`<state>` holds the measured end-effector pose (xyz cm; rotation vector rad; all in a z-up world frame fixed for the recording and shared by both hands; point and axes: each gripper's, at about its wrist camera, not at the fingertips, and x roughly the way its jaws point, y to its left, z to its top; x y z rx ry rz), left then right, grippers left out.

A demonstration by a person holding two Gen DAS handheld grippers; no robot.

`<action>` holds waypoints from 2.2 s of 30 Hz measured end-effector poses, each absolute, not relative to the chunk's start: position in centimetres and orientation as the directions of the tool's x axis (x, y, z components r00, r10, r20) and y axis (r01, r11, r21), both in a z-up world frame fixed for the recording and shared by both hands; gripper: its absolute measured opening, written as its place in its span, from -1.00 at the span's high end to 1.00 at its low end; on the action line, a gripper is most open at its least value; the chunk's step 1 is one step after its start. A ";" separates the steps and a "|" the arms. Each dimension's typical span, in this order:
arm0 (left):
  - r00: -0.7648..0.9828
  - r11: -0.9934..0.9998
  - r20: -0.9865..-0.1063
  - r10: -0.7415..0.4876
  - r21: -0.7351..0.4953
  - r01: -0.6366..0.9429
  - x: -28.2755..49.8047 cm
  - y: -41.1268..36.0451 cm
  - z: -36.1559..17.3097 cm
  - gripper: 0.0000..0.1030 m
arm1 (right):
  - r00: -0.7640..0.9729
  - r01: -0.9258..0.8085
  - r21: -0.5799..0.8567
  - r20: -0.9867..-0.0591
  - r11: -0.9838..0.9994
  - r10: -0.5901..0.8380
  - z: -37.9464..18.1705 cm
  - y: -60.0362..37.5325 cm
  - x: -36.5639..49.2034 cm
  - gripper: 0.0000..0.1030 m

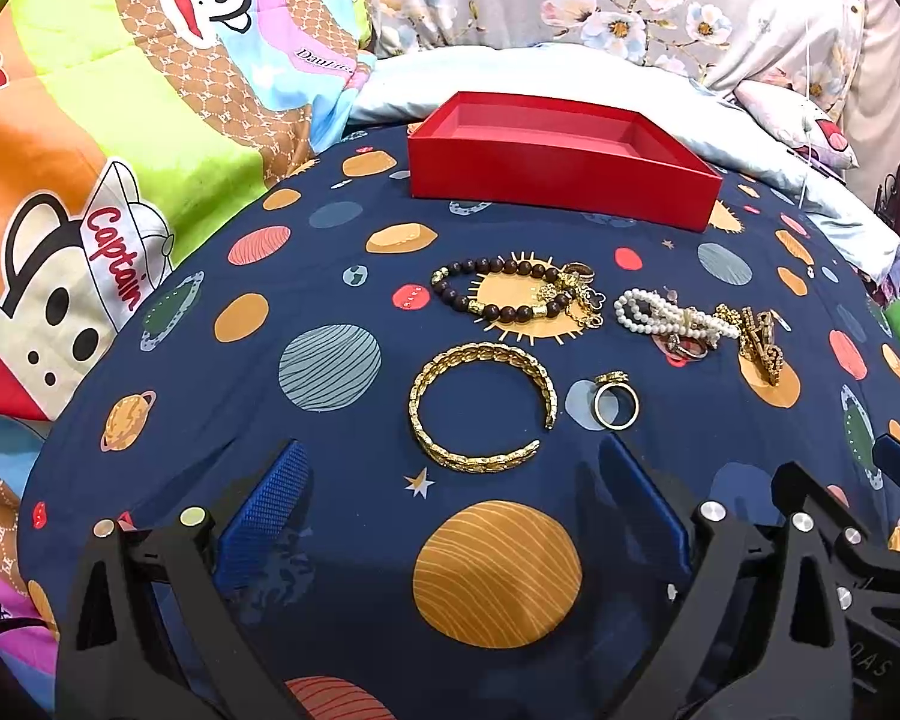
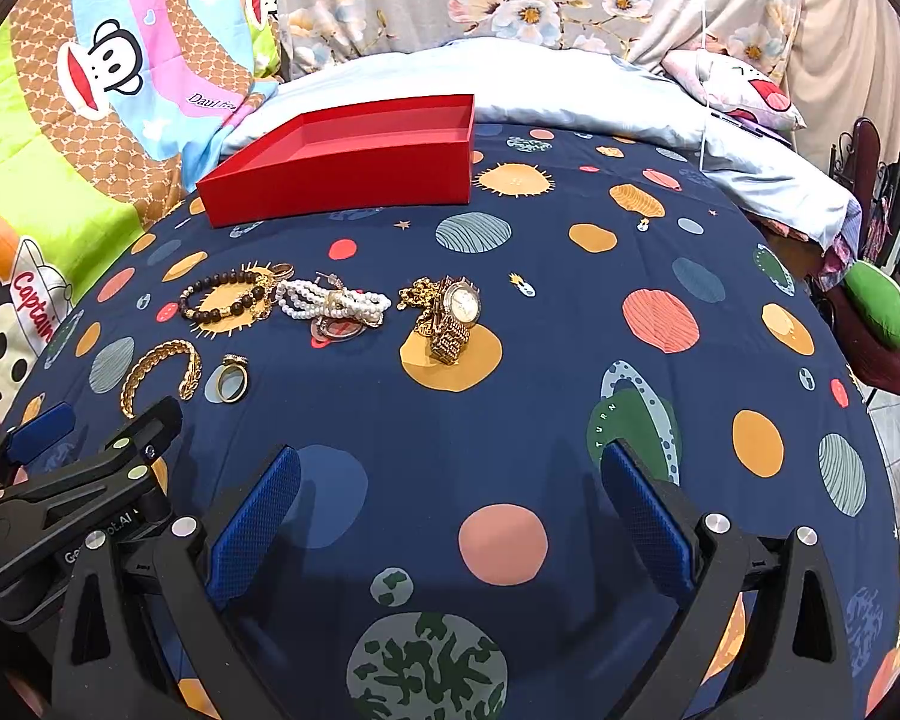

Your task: Organize jewelry

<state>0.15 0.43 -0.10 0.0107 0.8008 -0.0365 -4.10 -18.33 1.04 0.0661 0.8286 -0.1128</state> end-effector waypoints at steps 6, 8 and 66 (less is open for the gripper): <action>0.699 0.999 -0.714 -0.029 -0.002 0.039 0.0 0.3 -0.1 -0.80 | 0.672 0.125 0.013 -0.737 0.992 -0.075 1.1 -18.3 -4.1 -0.90; 0.700 0.999 -0.713 -0.029 -0.002 0.040 0.0 0.2 0.0 -0.80 | 0.672 0.125 0.014 -0.737 0.992 -0.074 1.1 -18.3 -4.1 -0.90; 0.707 0.999 -0.707 -0.027 0.000 0.038 -0.1 0.1 0.0 -0.79 | 0.678 0.125 0.016 -0.732 0.992 -0.073 1.4 -18.5 -4.2 -0.90</action>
